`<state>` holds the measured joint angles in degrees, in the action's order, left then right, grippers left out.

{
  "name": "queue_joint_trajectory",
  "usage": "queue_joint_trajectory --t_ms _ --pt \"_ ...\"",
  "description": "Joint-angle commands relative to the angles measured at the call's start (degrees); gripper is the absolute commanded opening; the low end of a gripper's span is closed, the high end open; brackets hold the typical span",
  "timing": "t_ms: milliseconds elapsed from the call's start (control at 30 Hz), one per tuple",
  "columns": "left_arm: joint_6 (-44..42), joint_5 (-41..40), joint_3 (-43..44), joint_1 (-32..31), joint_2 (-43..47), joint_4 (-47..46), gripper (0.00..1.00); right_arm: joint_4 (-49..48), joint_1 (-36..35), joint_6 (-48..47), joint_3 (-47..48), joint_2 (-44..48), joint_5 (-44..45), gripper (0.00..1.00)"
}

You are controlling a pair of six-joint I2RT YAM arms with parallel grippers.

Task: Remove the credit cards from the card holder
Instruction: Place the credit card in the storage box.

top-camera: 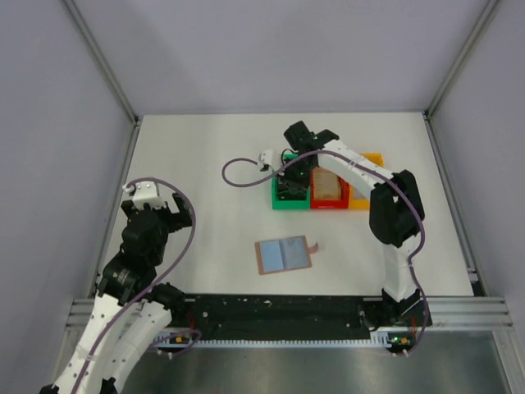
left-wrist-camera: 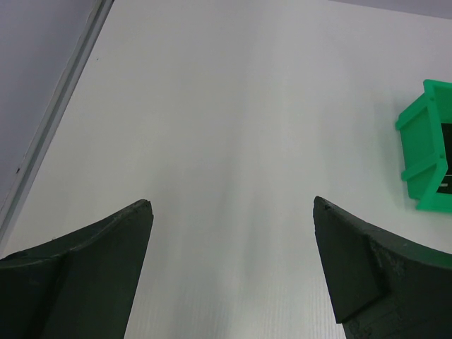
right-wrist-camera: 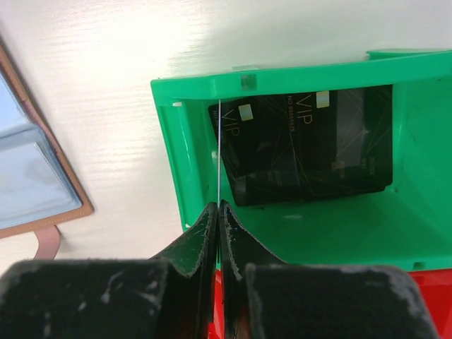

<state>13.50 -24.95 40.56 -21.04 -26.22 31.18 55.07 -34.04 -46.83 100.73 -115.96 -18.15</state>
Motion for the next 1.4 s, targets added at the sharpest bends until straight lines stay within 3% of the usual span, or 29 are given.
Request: queue_joint_trajectory --t_ms 0,533,667,833,1033,1167,1367 --pt "-0.7 -0.1 -0.7 0.5 0.7 -2.8 0.99 -2.5 0.9 0.7 -1.6 -0.5 -4.0 0.0" --pt "-0.8 0.8 -0.6 0.8 0.4 -3.0 0.99 -15.4 4.9 3.8 -13.4 3.7 -6.0 0.01" --pt "-0.8 1.0 -0.7 0.9 0.3 -3.0 0.99 -17.8 4.8 5.4 -13.0 4.5 -4.2 0.21" --pt "-0.8 1.7 -0.7 1.1 0.2 -3.2 0.99 -19.4 4.8 7.5 -11.5 9.1 -3.5 0.39" --pt "-0.6 7.1 -0.7 1.1 -0.5 -4.1 0.99 -25.3 4.8 19.0 -13.4 19.2 -0.5 0.63" --pt "1.2 16.4 0.2 1.0 -2.3 -5.1 0.98 -29.4 4.7 33.7 -19.7 27.3 -1.2 0.69" --pt "9.2 29.1 2.3 0.7 -7.7 -2.9 0.97 -40.1 4.1 55.1 -38.7 42.7 -2.4 0.76"
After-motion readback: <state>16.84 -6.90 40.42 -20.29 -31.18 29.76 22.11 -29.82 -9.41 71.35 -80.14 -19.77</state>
